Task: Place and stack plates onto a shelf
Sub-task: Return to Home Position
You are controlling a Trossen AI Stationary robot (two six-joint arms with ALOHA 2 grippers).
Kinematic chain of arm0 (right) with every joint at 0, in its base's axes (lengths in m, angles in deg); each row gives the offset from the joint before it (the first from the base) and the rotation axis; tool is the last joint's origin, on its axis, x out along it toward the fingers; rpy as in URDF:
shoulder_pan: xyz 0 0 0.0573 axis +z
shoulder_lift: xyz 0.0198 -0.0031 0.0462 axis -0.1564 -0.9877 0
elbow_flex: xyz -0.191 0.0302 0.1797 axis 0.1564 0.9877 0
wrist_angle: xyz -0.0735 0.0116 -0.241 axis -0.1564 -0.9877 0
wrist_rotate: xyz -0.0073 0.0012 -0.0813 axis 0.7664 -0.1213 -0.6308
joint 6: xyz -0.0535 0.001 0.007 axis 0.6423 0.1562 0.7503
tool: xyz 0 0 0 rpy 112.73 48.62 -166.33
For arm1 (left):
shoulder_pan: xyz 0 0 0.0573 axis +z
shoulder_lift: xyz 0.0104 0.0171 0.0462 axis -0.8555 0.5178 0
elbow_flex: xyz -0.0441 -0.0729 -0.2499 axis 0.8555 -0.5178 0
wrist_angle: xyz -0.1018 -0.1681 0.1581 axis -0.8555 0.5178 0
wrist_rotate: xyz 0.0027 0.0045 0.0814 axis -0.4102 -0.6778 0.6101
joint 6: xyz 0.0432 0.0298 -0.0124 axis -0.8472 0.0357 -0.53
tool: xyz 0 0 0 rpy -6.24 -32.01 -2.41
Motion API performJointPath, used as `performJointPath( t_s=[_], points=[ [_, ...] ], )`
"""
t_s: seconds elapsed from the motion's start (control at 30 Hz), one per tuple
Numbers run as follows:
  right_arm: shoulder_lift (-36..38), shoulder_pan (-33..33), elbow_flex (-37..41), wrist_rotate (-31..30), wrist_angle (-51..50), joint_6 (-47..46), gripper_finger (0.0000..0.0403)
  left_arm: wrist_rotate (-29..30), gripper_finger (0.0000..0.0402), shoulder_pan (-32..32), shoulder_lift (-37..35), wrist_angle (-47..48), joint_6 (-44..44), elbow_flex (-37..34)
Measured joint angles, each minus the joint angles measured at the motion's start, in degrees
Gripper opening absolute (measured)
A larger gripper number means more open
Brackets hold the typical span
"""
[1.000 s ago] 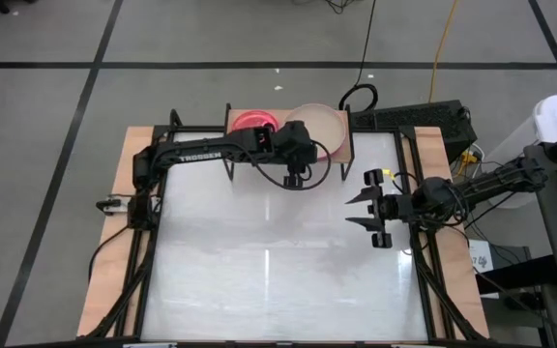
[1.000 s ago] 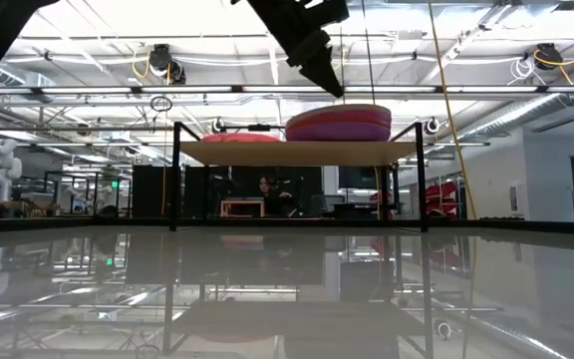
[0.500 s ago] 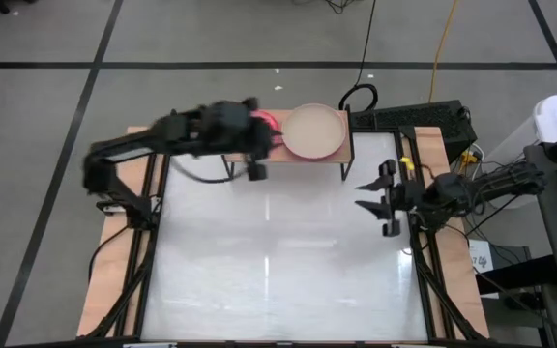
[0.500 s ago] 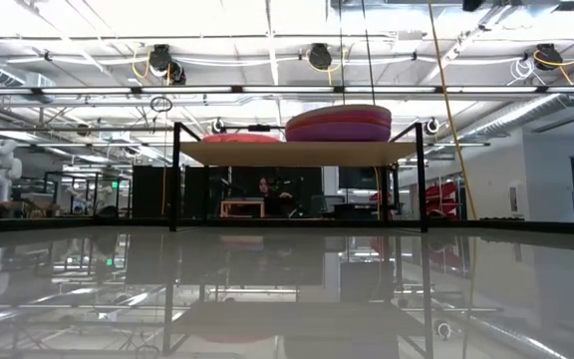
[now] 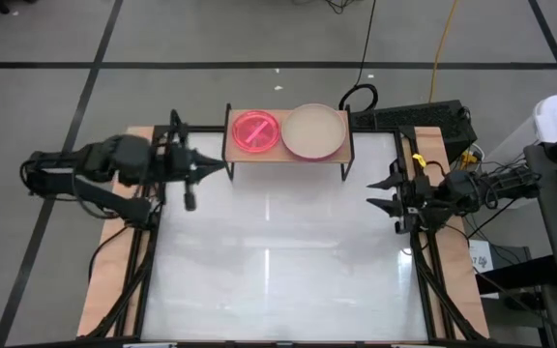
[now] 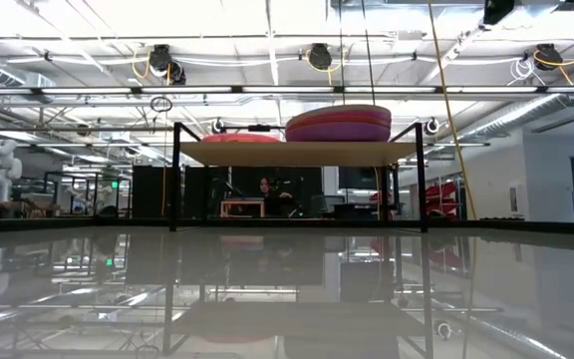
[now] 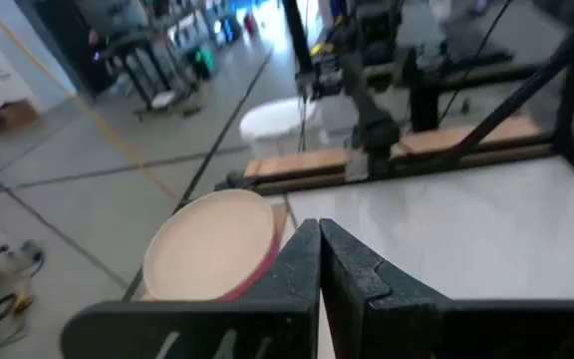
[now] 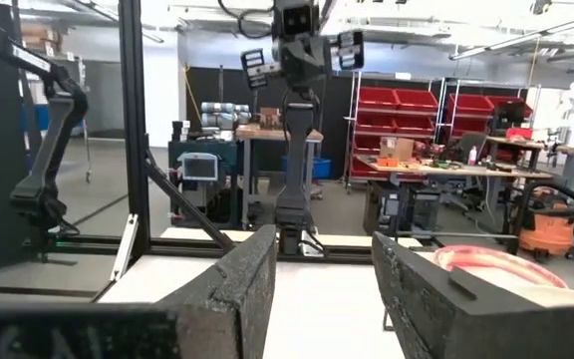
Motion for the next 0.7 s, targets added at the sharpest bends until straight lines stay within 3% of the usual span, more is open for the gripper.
performJointPath(
  t_s=[0.27, 0.43, 0.53, 0.7],
  points=[
    [-0.1, 0.0, 0.0, -0.9, -2.9, 2.7, 0.0148, 0.4, 0.0004, -3.8, -17.7, -17.9, 3.5, -25.8],
    [0.0, 0.0, 0.0, -9.4, -6.5, 3.8, 0.0148, 0.4, 0.0004, -3.3, -25.0, -27.3, 3.6, -39.3],
    [1.0, -0.2, 0.0, -10.4, -7.3, 5.1, 0.0148, 0.3, 0.0004, -1.9, -27.8, -30.6, 3.6, -44.4],
    [5.5, -0.8, 0.0, -10.3, -9.1, 5.3, 0.0148, 0.3, 0.0003, 0.1, -33.7, -31.0, 3.3, -47.1]
  ],
)
